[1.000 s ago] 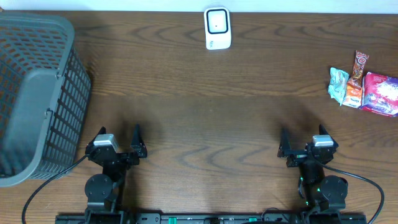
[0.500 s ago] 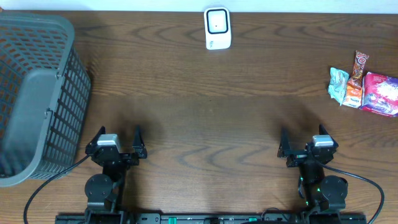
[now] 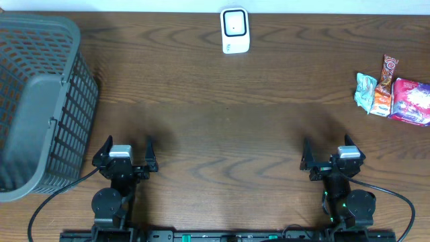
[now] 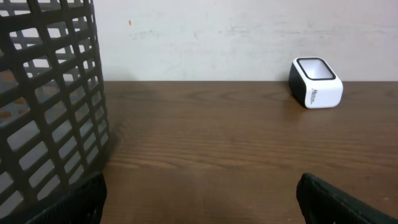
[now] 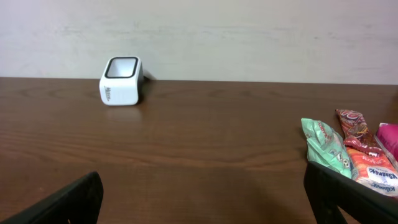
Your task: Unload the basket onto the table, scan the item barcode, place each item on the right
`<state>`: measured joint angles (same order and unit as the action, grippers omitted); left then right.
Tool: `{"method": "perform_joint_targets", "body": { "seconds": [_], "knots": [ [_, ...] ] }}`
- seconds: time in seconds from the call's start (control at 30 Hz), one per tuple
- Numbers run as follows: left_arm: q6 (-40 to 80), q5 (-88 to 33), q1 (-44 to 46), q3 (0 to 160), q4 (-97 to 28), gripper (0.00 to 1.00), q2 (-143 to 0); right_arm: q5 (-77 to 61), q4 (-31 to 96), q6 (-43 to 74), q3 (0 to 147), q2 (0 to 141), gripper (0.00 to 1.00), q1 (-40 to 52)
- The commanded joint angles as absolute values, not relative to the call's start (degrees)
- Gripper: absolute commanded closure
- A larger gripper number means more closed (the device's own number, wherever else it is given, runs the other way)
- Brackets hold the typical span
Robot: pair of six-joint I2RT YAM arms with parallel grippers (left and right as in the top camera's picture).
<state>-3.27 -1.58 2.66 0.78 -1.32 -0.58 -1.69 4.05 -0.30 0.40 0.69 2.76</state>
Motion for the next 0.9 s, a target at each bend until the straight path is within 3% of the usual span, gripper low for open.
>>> {"method": "perform_joint_targets", "body": {
  "seconds": [0.0, 0.87],
  "knots": [
    [-4.1, -0.5, 2.4, 0.2, -4.4, 0.02, -0.1, -2.0, 4.3, -0.7, 0.4, 0.3, 0.01, 2.7],
    [-2.3, -0.9, 2.4, 0.2, -4.2, 0.02, -0.1, -2.0, 4.3, -0.7, 0.4, 0.3, 0.01, 2.7]
  ]
}}
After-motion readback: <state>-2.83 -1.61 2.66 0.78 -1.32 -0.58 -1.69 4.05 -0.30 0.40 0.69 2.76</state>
